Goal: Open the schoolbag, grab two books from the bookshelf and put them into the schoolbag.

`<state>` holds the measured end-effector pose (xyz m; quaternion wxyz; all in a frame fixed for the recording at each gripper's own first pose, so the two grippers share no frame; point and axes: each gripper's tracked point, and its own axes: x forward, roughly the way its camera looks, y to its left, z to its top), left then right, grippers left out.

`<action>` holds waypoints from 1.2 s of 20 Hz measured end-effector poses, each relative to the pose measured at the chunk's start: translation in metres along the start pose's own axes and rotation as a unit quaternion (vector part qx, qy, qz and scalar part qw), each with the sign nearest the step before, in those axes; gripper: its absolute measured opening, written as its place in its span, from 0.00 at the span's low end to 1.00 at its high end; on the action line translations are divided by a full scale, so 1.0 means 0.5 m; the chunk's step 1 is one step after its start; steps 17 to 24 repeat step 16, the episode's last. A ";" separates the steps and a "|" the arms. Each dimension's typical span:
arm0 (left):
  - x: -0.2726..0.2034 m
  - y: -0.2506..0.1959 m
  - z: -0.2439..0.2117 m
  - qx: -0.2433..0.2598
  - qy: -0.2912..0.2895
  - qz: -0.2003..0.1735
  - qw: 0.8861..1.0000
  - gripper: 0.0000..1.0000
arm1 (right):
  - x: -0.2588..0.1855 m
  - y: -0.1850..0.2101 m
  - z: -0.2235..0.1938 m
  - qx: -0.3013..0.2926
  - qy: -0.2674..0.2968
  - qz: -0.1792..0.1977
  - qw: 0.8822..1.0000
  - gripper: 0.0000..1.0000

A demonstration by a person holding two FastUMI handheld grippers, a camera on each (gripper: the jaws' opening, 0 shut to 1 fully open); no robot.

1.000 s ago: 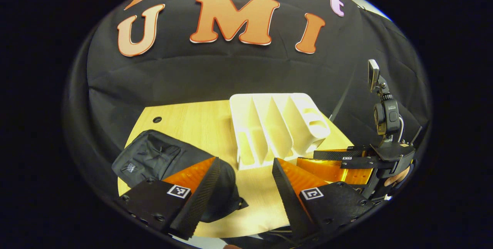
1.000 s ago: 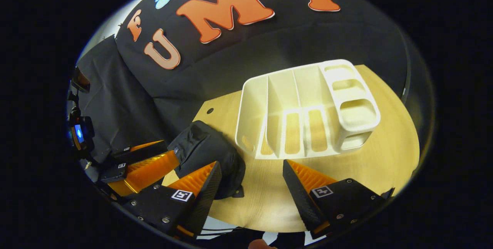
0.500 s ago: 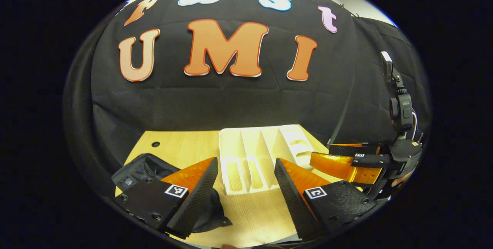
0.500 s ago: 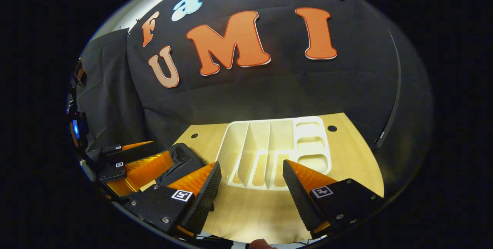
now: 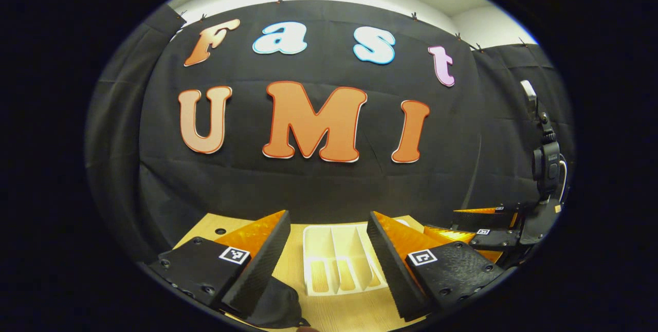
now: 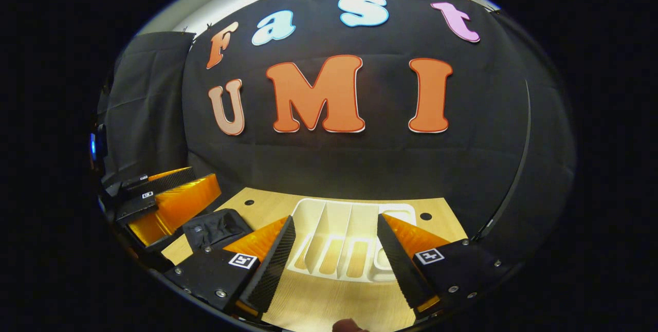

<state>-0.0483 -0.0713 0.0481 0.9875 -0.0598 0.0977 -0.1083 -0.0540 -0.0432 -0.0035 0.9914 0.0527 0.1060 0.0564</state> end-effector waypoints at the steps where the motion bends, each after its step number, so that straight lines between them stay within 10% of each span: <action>1: -0.003 0.002 0.010 -0.001 -0.010 0.003 1.000 0.96 | -0.004 0.007 0.010 -0.001 -0.007 0.001 1.000 0.95; 24: -0.026 0.002 0.036 0.032 -0.094 0.034 0.995 0.94 | -0.011 -0.002 0.006 -0.022 -0.066 -0.019 0.997 0.95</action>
